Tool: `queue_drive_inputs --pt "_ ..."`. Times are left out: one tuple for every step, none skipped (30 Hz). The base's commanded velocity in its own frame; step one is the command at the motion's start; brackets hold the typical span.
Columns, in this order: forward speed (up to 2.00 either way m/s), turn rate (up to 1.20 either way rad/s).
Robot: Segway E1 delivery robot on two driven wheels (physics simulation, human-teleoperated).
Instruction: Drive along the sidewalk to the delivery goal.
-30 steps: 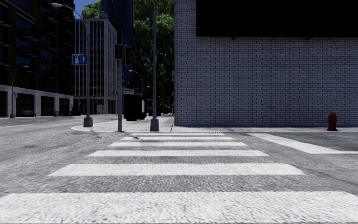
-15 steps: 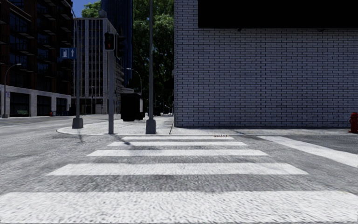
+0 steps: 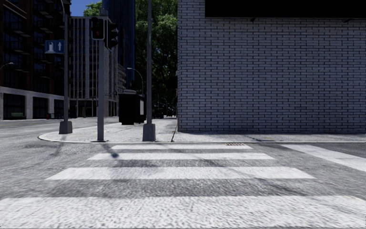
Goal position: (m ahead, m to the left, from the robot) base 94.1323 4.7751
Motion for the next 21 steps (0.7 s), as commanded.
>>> queue_drive_inputs --pt "2.0 0.0" --pt "2.0 0.0" --pt "2.0 0.0" --pt "2.0 0.0" --pt "2.0 0.0" --pt "2.0 0.0" --pt "2.0 0.0" --pt "2.0 0.0" --pt "2.0 0.0" --pt "2.0 0.0" --pt "2.0 0.0" --pt "2.0 0.0" --pt "2.0 0.0" --pt "2.0 0.0" --pt "2.0 0.0" --pt "2.0 0.0" --pt "2.0 0.0" --pt "2.0 0.0" --pt "2.0 0.0" --pt "2.0 0.0" --pt "2.0 0.0"
